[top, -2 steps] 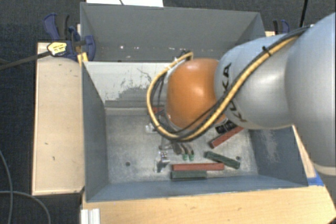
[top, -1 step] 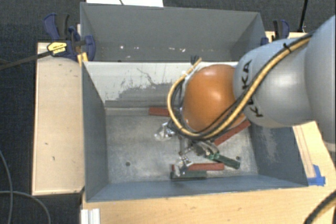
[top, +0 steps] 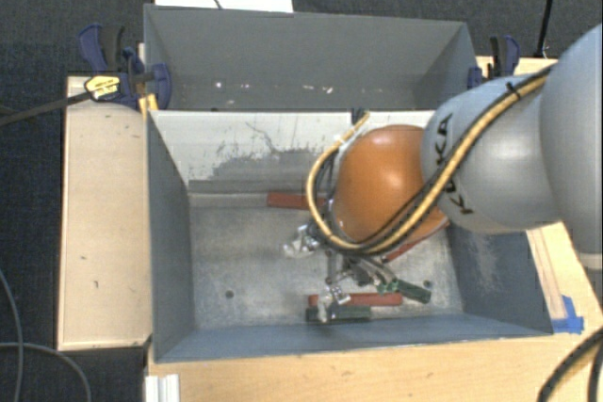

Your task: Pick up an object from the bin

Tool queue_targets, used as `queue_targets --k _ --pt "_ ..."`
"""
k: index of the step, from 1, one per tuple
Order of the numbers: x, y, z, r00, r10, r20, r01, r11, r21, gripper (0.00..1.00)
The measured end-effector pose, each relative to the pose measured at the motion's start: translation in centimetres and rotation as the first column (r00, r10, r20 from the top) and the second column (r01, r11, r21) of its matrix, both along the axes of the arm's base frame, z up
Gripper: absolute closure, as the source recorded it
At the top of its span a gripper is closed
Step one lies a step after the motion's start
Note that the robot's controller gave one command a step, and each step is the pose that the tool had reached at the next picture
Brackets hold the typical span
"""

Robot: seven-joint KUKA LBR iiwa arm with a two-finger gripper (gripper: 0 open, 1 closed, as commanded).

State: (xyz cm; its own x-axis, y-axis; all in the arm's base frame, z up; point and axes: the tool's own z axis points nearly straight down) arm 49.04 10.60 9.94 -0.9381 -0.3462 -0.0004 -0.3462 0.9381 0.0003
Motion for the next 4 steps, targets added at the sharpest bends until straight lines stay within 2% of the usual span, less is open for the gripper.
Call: queue_targets --k 1,3,4 --pt "0.6 -3.8 -2.3 0.981 0.194 0.021 -0.194 0.981 -0.002 1.0" --pt "0.4 -3.8 -2.1 0.981 0.193 0.018 -0.193 0.981 -0.001 1.0" --pt "2.7 -6.3 0.3 0.937 0.349 0.009 -0.349 0.937 -0.003 1.0"
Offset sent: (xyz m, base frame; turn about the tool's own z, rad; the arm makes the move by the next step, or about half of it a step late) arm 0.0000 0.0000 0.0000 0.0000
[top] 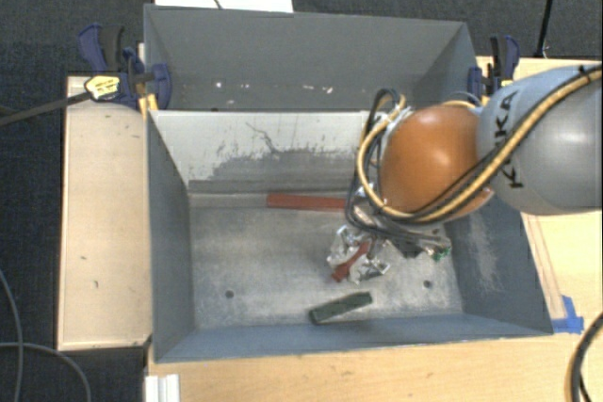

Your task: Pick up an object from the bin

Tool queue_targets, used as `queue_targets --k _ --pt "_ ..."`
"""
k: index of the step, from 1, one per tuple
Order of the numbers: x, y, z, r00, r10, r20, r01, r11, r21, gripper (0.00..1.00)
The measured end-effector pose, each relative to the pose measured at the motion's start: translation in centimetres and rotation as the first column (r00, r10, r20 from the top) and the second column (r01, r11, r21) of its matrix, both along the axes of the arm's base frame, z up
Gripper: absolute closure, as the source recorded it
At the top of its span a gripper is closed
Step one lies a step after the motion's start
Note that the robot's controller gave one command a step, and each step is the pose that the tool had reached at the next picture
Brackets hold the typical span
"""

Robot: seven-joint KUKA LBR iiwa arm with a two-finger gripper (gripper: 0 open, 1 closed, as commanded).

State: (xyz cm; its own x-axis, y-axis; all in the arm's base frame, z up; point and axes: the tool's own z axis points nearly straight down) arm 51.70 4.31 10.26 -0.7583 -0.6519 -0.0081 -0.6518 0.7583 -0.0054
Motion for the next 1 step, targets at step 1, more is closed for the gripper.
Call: queue_targets --k 1 --pt "-3.34 2.26 18.6 0.999 -0.05 -0.012 0.05 0.999 0.0 1.0"
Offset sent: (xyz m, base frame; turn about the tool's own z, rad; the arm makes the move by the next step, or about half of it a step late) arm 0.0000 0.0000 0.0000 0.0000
